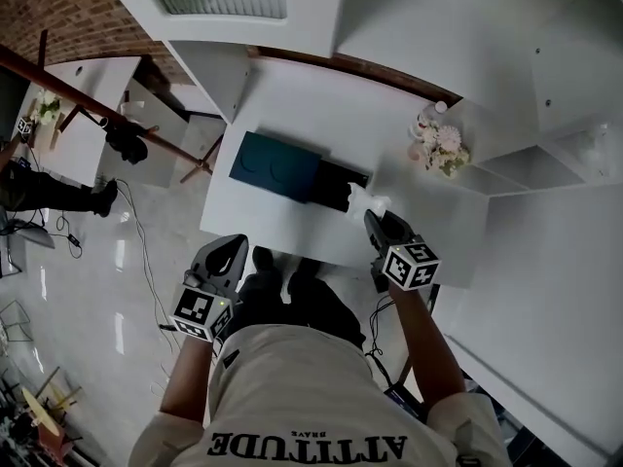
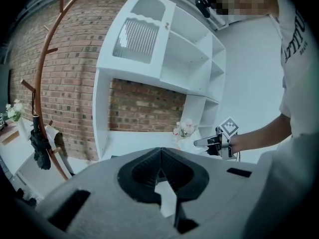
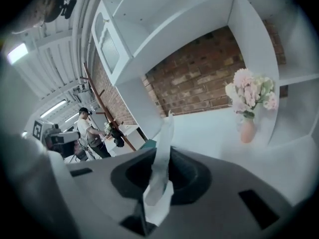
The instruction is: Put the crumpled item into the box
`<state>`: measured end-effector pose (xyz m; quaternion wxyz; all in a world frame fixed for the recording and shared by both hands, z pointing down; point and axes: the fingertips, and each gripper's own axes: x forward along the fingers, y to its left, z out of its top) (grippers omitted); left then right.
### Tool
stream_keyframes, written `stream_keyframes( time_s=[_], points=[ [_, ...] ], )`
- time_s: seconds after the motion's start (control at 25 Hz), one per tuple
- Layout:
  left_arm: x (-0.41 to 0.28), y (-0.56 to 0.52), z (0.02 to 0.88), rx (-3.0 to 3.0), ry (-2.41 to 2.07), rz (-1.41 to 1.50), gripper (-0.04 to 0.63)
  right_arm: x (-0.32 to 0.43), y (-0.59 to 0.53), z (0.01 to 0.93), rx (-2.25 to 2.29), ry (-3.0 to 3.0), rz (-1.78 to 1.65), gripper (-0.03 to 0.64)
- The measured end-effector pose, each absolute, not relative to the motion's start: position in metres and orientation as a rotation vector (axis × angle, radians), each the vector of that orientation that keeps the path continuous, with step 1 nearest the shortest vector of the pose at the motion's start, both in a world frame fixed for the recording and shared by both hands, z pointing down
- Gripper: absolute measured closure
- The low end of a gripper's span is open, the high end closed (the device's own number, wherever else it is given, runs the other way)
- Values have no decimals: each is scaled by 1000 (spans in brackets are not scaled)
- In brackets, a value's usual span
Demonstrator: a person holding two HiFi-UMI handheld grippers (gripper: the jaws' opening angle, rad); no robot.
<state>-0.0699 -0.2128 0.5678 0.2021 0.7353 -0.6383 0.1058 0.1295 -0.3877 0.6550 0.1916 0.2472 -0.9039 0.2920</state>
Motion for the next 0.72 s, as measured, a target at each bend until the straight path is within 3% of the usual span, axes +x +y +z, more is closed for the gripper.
stream_keyframes(
  time_s=[0.72],
  points=[
    [-119,-242,602,2041,-1722,248,569,55,-424,782,763,-2224,1030,543]
  ],
)
